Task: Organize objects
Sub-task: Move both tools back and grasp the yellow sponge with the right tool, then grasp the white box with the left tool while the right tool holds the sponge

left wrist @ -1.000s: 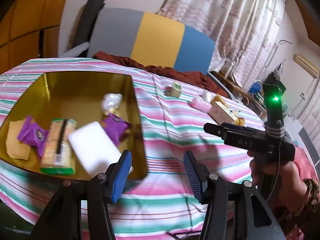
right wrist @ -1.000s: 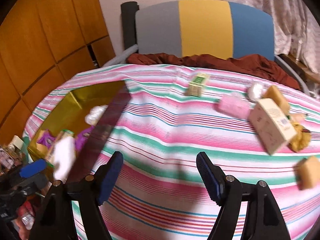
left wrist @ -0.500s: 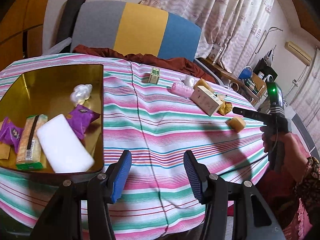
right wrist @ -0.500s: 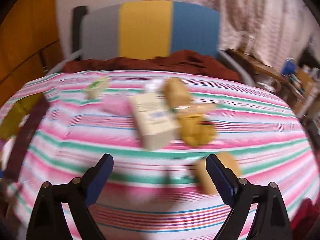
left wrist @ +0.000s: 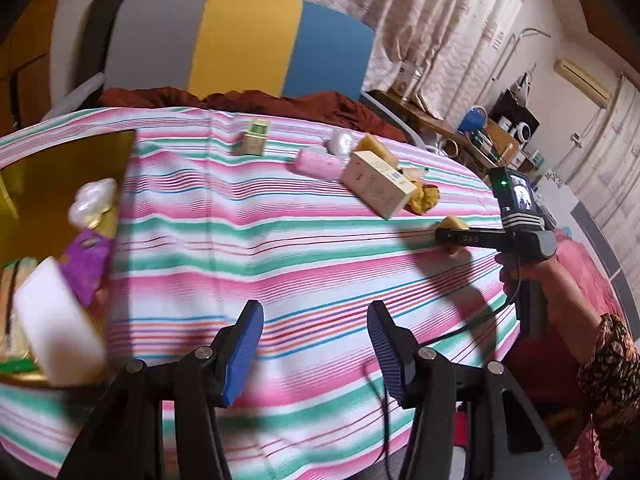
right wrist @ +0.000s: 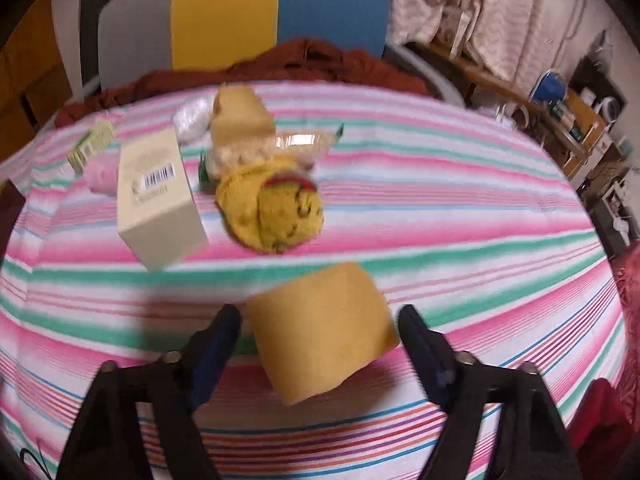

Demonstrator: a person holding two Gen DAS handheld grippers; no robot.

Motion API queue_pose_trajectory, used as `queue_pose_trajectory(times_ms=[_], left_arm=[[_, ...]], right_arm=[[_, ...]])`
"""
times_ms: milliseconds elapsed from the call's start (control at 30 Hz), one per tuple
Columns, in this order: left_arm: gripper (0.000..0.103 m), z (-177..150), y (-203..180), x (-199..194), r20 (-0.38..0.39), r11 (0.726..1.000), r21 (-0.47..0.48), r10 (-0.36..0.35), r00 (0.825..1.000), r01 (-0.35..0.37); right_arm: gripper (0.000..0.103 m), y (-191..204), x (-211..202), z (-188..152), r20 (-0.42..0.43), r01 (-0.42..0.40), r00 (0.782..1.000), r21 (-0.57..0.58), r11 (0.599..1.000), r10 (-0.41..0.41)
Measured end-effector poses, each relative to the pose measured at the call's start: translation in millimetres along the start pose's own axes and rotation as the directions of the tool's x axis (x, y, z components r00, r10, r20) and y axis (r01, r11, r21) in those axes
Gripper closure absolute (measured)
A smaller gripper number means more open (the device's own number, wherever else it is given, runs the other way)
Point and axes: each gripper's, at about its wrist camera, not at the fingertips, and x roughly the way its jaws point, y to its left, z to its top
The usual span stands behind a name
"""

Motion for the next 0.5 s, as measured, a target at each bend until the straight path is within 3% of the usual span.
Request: queue_pose_trajectory(times_ms=[67,167,300,500], left_arm=[[0.048,8.4,-8.4,9.9,-0.010,1.000,0.006,-0.017,1.000,0.018],[0.048,24.3,-21.7,29.8,-0.037,0.999,0.010,-0.031,0.999,0.032],[0.038,51.1,-43.4,67.7,-0.085,0.999,0.022,-0.040,0.996,0.042],[0.034,95.9,-80.6,120.7,-0.128,0.998,0.009,-0.054,0.990,0.055]], right_arm=[[0.036,-1.4,4.8,-1.0,-0.026,0.030,0.999,-0.006,1.000,-0.030],[0.039,-6.4,3.1,-0.5,-0.029,0.012,1.000,0.022,1.000,-0.011],[0.040,-12.2,-2.4,-2.1,-0.039,-0.017,0.999,0.072,0.997,0.020],[0.040,-19.7,-10.4,0.0,-0.031,-0.044,0.998,0.118,0.992,0.048]])
